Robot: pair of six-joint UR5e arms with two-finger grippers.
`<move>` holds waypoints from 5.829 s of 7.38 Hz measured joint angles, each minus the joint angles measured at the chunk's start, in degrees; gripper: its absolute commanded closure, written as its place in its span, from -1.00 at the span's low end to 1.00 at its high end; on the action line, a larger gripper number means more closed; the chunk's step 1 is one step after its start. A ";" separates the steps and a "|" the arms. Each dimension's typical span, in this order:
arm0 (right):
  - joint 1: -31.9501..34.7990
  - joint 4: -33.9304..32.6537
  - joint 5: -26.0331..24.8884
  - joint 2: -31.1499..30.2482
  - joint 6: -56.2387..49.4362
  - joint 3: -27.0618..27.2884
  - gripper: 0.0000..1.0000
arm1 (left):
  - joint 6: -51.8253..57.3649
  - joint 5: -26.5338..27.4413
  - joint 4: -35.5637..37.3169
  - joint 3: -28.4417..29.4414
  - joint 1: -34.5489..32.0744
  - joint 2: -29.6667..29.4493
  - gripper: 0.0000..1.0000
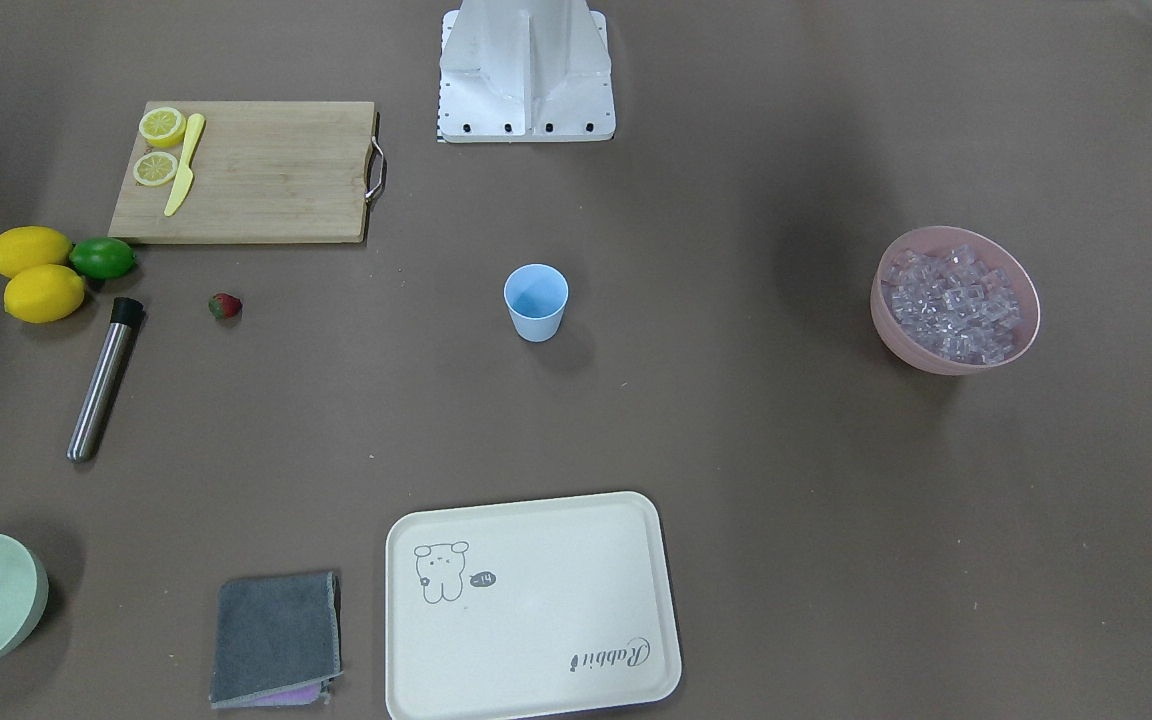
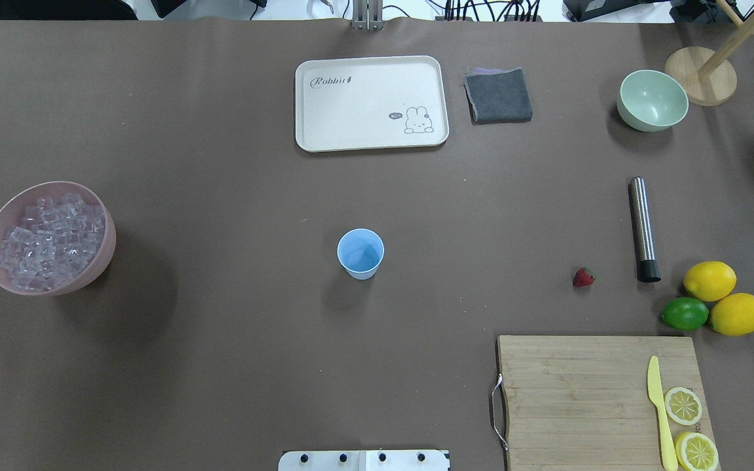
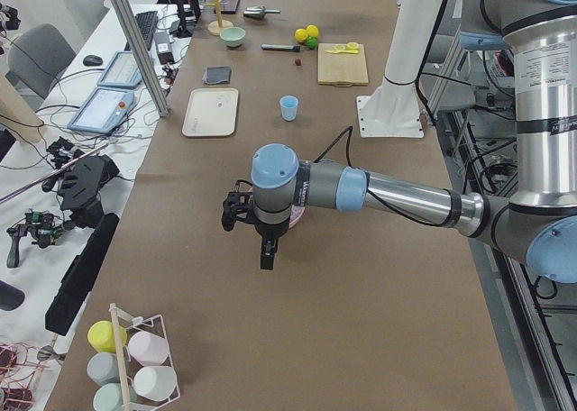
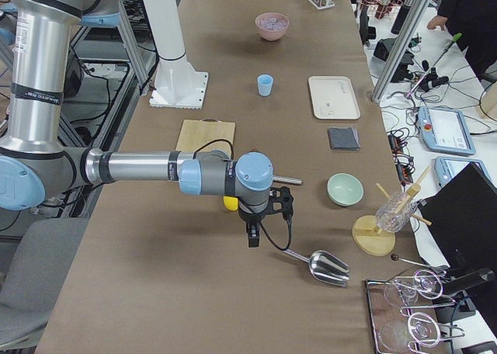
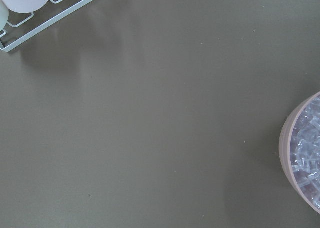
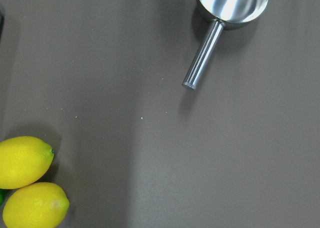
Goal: Mash ice and strawberries in cup
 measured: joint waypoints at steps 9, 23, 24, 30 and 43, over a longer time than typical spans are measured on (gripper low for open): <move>-0.06 0.29 1.84 -0.65 -0.25 0.45 -1.00 | -0.27 -0.07 -1.50 0.09 0.22 0.44 -0.96; -0.09 0.35 5.58 -1.41 -0.40 0.93 -1.00 | -76.40 10.43 -25.59 -2.86 32.77 -3.81 -0.94; -0.09 0.39 6.26 -1.41 -0.41 1.02 -1.00 | -80.51 13.37 -25.68 -3.12 36.72 -4.22 -0.92; -0.03 0.42 6.78 -1.74 -0.33 1.94 -1.00 | -84.34 17.06 -25.79 -1.40 44.26 -4.29 -0.63; 0.08 0.07 6.95 -3.79 0.29 4.53 -1.00 | -82.02 17.07 -28.35 1.12 46.24 -3.73 -0.27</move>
